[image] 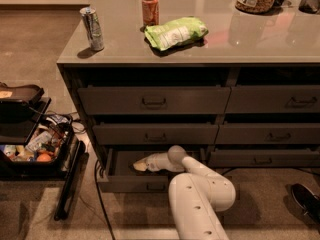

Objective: Open bottom drawer

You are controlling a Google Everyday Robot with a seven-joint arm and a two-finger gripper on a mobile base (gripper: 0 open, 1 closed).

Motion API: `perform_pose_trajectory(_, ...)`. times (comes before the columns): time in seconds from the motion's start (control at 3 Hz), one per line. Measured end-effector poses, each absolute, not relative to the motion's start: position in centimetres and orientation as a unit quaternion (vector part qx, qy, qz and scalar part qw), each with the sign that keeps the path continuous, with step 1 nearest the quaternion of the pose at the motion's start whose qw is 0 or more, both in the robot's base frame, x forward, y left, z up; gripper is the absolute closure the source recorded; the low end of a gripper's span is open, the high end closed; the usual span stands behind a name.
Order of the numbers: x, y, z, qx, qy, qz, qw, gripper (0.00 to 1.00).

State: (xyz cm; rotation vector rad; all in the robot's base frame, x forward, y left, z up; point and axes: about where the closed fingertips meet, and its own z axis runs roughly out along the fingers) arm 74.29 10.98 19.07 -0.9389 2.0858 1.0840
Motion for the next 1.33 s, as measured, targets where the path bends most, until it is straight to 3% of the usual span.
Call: perform_pose_trajectory(1.33, 70.9, 10.3, 17.3, -0.329, 0.799, 0.412, 0.289, 1.0)
